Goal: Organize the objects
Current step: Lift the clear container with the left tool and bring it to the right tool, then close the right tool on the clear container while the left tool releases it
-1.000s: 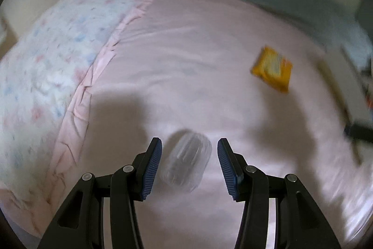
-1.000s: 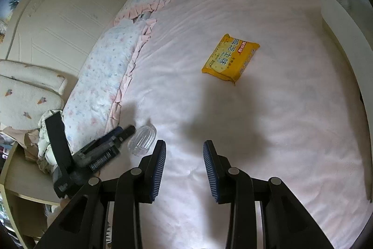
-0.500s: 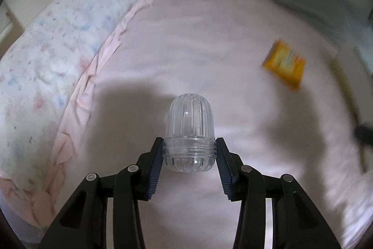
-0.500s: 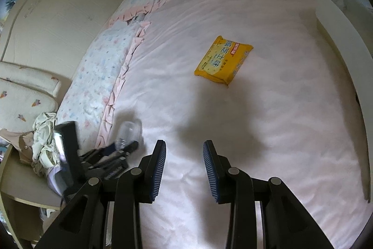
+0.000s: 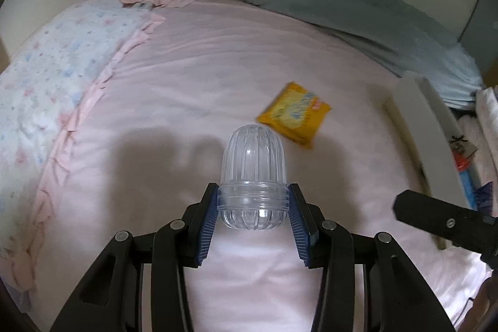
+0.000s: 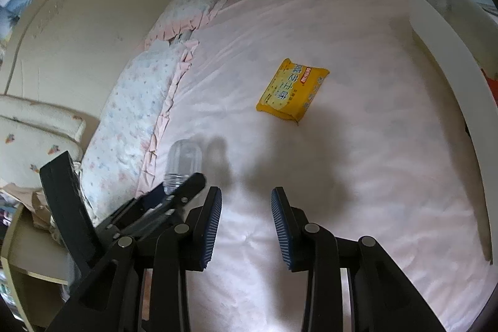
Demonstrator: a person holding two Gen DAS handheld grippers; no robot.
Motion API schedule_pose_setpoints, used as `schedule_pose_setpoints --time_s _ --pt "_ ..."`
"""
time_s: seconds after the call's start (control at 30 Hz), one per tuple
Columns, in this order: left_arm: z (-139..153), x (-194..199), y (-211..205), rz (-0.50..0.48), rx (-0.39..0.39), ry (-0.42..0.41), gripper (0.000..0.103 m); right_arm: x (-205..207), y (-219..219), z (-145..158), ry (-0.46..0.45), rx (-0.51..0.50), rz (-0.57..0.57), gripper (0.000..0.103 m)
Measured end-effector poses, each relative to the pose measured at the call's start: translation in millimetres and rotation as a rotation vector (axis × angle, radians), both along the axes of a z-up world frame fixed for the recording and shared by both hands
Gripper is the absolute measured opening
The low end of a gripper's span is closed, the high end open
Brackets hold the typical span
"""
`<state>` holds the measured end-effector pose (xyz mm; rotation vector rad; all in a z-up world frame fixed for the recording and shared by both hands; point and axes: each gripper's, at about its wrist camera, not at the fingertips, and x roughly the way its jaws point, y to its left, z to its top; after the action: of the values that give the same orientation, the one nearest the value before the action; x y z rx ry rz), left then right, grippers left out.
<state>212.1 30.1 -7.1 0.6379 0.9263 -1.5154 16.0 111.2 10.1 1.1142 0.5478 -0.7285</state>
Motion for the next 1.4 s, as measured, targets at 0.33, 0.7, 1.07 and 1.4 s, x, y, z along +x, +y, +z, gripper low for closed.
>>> schedule_pose_setpoints --time_s 0.33,0.7,1.07,1.4 --pt "6.4 -51.4 -0.3 -0.122 -0.050 -0.016 0.044 -31.4 -4.6 13.1 -0.039 -0.010 -0.035 0.032" --pt "21.0 -98.9 0.2 -0.229 -0.122 0.029 0.044 -49.3 -7.7 14.1 -0.027 0.004 -0.040 0.038" --pt "40.6 -130.0 8.8 -0.298 -0.234 0.174 0.044 -81.4 -12.9 16.4 -0.075 0.006 -0.064 0.055" --pt "56.7 -170.3 19.4 -0.371 -0.315 0.302 0.044 -125.5 -14.4 37.2 -0.092 -0.061 -0.204 0.056"
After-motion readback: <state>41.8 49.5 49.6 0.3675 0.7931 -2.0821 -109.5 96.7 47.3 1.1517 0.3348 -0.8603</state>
